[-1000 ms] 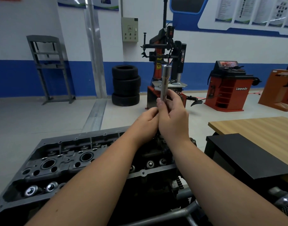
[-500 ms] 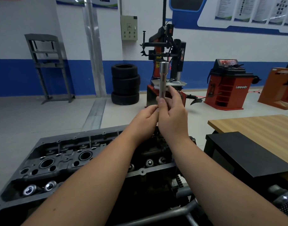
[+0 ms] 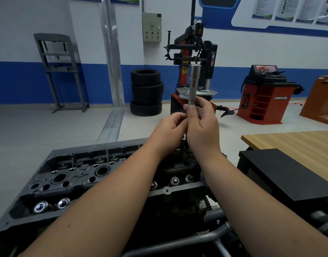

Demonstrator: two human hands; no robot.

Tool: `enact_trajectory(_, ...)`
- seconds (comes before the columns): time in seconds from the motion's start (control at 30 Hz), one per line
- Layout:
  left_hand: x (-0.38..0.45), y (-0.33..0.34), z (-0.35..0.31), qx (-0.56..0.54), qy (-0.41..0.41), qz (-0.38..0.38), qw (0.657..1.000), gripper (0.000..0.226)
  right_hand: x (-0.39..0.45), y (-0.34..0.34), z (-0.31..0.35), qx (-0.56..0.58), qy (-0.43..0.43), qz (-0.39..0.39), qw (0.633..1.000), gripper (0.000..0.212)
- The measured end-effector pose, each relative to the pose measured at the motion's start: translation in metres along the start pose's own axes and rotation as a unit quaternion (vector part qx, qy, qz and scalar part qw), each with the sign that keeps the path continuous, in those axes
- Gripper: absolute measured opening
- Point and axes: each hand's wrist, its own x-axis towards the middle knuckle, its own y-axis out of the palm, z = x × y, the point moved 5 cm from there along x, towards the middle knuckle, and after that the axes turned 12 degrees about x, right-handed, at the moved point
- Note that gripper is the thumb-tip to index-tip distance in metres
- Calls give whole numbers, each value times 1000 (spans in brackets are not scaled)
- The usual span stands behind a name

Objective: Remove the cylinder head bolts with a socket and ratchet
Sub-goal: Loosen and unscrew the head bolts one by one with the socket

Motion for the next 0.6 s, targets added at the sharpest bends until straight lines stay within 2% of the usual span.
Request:
enact_trajectory(0.1, 3, -5, 2, 12, -3, -37, 999, 14, 1, 3, 2, -47, -29, 14, 998, 34)
enact_trajectory(0.23, 4, -3, 2, -5, 11, -26, 1000, 12, 1, -1, 4, -86, -81, -7, 993, 22)
enact_trajectory(0.33, 2, 2, -1, -64, 14, 18, 998, 15, 0, -1, 2, -24, -27, -3, 999, 39)
enact_trajectory(0.4, 1, 4, -2, -68, 13, 24, 997, 20, 0, 0, -1, -4, 7, -1, 1000, 43)
enact_trajectory(0.5, 2, 1, -3, -36, 19, -2, 999, 15, 2, 5, 1, -44, -7, 23, 999, 37)
enact_trajectory(0.6, 4, -3, 0, -20, 11, -38, 999, 6, 1, 0, 4, -86, -59, -8, 995, 20)
